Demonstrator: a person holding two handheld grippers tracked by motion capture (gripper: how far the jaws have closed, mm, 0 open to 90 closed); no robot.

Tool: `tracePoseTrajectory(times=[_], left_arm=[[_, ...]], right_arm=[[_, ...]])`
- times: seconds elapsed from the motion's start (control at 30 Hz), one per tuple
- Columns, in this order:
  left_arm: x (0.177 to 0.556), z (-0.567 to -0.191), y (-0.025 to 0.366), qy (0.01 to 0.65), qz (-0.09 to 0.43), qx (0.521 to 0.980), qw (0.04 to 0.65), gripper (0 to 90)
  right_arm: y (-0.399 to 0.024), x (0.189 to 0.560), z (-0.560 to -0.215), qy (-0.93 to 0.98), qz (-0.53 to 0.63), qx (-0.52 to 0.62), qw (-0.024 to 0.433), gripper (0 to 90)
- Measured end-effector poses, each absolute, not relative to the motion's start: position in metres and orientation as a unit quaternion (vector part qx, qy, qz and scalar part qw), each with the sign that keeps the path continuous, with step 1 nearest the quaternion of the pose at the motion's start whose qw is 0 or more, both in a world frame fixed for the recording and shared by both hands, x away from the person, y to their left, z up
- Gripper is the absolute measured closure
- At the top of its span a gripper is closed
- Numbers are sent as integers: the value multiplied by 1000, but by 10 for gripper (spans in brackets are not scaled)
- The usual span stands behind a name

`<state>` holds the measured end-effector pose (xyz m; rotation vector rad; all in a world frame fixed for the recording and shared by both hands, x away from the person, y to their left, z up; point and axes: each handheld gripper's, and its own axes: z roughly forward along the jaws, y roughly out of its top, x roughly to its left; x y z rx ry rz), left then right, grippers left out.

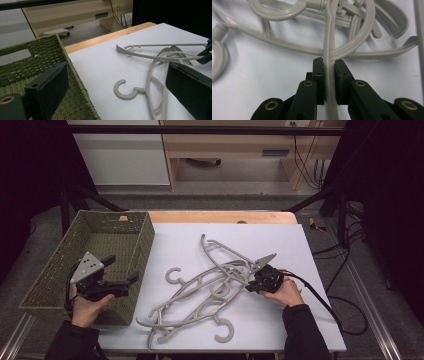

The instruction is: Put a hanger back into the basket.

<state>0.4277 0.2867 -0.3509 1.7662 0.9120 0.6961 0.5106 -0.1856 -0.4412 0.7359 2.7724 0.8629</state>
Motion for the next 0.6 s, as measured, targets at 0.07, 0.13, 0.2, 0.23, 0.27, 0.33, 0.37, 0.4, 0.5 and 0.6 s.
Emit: tracePoseTrajectory(times=[0.07, 0.13, 0.2, 0.23, 0.27, 0.33, 0.37, 0.4, 0.5, 0.6], left_arm=[[428, -351, 286, 376, 287, 729, 495, 43], [428, -351, 286, 375, 287, 730, 494, 43], [428, -351, 286, 375, 287, 730, 494, 43], [427, -351, 286, 374, 288, 730, 494, 43], [427, -351, 286, 374, 288, 730, 494, 43], [427, -350, 286, 374, 288, 730, 495, 43], [427, -350, 286, 374, 288, 729, 496, 43], [427, -350, 286, 373, 288, 729, 496, 43], [426, -350, 285, 371, 289, 730, 495, 43], [425, -349, 283, 367, 289, 733, 494, 44]], right_arm=[[-187, 510, -438, 920, 296, 244, 77, 813], [-188, 509, -435, 918, 299, 244, 86, 815], [-189, 508, -432, 915, 305, 249, 90, 815], [-191, 507, -430, 916, 303, 246, 95, 816], [-191, 507, -429, 915, 302, 249, 103, 816], [-192, 506, -427, 913, 306, 250, 105, 816], [-193, 505, -424, 908, 316, 251, 110, 817], [-194, 504, -422, 907, 319, 252, 112, 817], [-196, 500, -414, 904, 326, 250, 118, 817], [-196, 496, -406, 902, 337, 244, 117, 817]])
